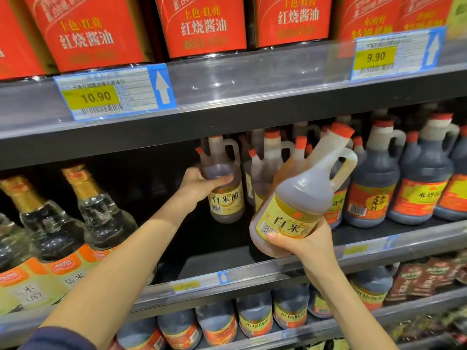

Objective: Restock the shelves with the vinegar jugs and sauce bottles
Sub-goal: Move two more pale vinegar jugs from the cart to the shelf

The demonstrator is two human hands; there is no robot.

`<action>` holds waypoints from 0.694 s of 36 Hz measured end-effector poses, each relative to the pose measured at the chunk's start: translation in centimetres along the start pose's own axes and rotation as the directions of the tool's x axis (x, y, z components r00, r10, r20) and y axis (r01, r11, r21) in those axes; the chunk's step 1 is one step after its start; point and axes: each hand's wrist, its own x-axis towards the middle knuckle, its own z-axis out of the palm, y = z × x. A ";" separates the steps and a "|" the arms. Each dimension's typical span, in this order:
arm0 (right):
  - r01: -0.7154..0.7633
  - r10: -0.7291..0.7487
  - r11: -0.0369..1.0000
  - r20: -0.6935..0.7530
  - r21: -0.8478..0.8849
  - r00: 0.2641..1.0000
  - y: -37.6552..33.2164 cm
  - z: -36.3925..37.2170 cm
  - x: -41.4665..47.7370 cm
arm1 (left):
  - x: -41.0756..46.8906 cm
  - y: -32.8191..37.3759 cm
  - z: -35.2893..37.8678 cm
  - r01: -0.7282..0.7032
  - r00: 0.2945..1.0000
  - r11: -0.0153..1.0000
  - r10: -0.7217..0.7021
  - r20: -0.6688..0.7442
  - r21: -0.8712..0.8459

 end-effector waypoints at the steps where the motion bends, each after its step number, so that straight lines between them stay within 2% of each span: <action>1: -0.004 0.004 1.000 0.000 0.003 1.000 0.1 0.0 0.0 | 0.3 0.1 0.0 0.022 1.000 1.000 -0.022 -0.002 0.000; 11: -0.034 0.034 0.999 0.003 -0.004 0.999 0.2 0.0 -0.1 | 2.4 -0.1 0.6 0.065 0.996 0.998 -0.066 -0.060 -0.013; 22: -0.027 0.027 1.000 0.032 -0.016 0.999 -0.2 0.0 -0.3 | 3.1 -0.4 0.9 0.034 0.996 0.998 -0.029 -0.085 0.060; 24: -0.019 0.020 1.000 0.035 -0.014 0.999 -0.4 0.1 -0.3 | 2.6 -0.8 1.0 -0.032 0.992 0.996 0.042 -0.117 0.089; 25: -0.014 0.015 1.000 0.038 -0.016 0.999 -0.4 0.1 -0.3 | 1.9 -0.8 1.1 -0.123 0.980 0.987 0.137 -0.146 0.106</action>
